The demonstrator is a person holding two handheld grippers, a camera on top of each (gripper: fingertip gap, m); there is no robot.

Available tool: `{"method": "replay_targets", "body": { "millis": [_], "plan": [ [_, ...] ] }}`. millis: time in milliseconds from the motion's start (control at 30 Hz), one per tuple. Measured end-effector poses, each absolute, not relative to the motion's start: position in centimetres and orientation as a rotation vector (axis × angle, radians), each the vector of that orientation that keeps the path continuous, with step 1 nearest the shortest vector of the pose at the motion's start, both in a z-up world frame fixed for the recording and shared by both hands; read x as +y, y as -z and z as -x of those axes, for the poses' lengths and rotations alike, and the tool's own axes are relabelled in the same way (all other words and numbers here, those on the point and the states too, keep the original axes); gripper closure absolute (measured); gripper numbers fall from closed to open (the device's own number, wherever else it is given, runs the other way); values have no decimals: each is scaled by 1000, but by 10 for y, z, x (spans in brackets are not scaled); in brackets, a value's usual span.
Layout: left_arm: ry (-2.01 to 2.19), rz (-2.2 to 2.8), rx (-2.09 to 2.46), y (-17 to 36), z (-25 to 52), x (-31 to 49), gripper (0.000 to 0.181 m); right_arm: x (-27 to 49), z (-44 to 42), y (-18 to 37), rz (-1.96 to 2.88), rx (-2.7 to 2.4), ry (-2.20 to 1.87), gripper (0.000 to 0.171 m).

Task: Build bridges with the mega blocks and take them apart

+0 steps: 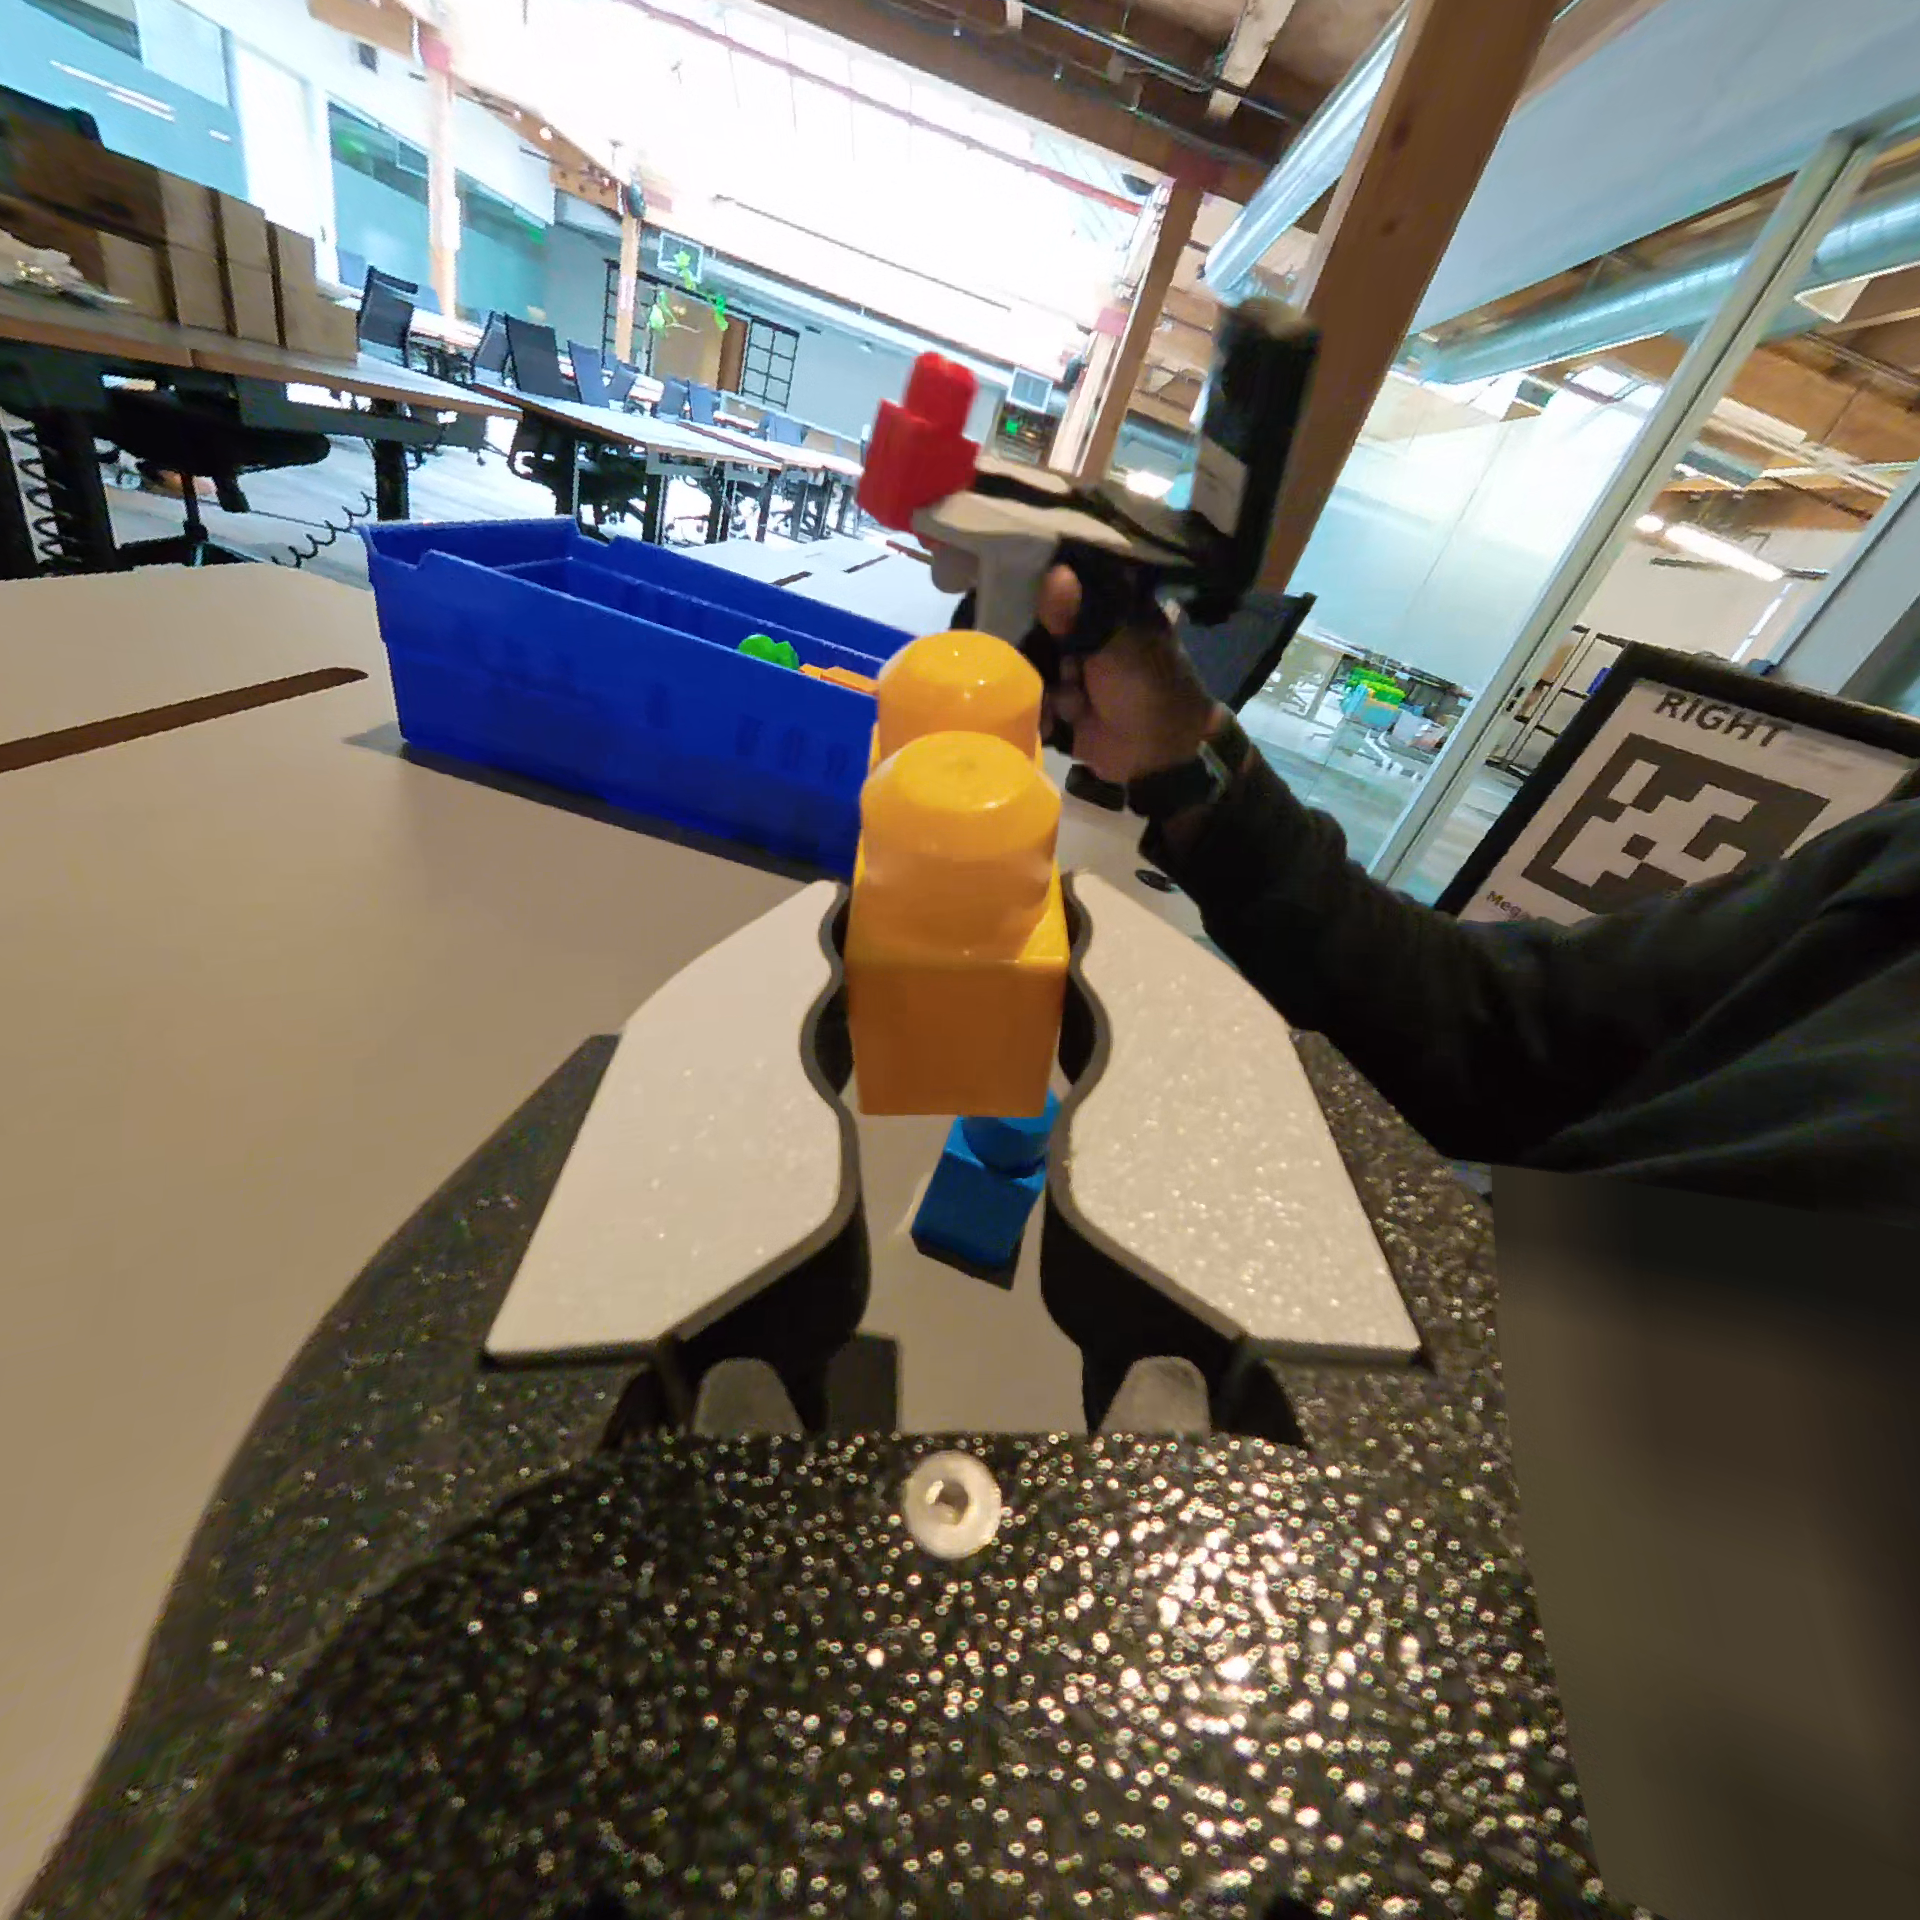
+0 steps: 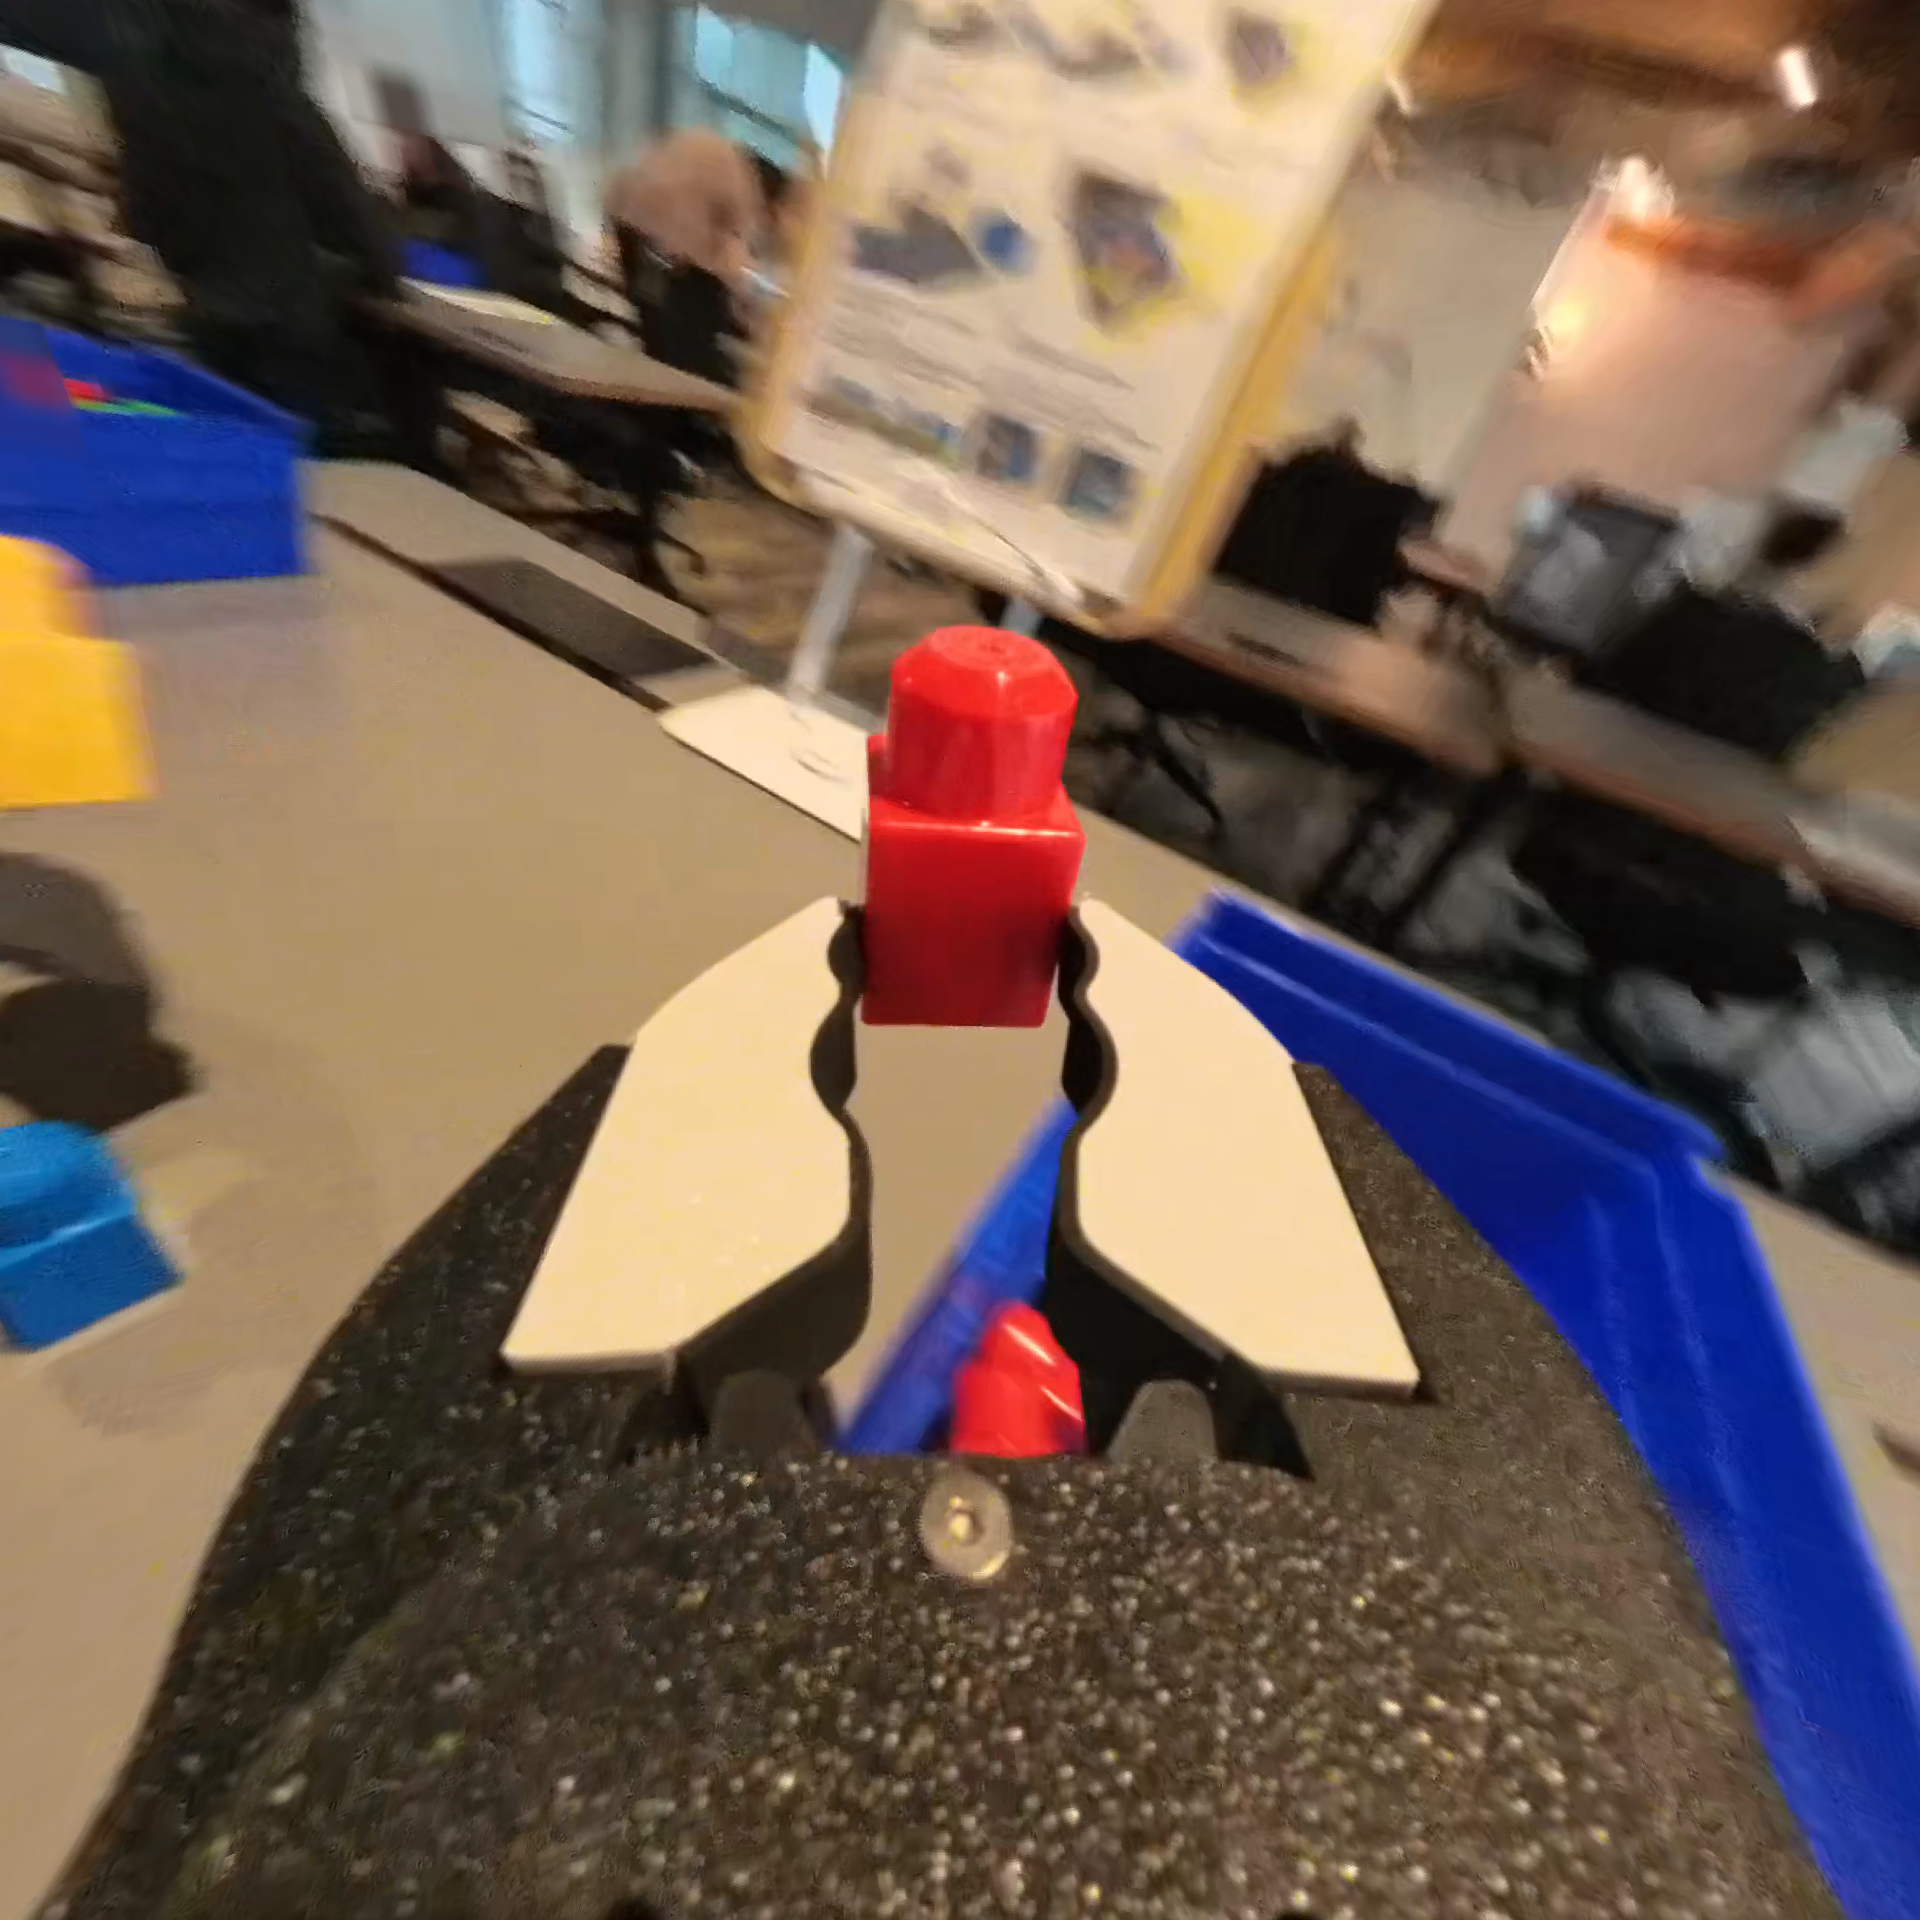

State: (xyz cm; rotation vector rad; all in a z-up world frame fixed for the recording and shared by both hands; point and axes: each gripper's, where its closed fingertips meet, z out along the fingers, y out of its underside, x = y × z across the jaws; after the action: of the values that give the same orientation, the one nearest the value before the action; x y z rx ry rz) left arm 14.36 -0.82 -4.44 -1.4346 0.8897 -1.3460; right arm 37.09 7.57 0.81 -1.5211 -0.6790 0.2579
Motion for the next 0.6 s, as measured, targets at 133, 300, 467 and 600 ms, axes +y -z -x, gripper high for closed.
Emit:
{"method": "replay_targets", "body": {
  "millis": [133,300,467,600],
  "plan": [
    [1312,1465,912,51,-147,-7,145,137,-458,27,1832,-468,-152,135],
    [1269,1480,944,55,-149,-7,145,183,-501,75,2046,-358,-87,134],
    [1247,1529,942,63,-149,-3,145,196,-513,98,2069,-342,56,110],
    [1216,1559,947,67,-150,-2,145,183,-498,74,1949,-401,90,106]
  ]
}}
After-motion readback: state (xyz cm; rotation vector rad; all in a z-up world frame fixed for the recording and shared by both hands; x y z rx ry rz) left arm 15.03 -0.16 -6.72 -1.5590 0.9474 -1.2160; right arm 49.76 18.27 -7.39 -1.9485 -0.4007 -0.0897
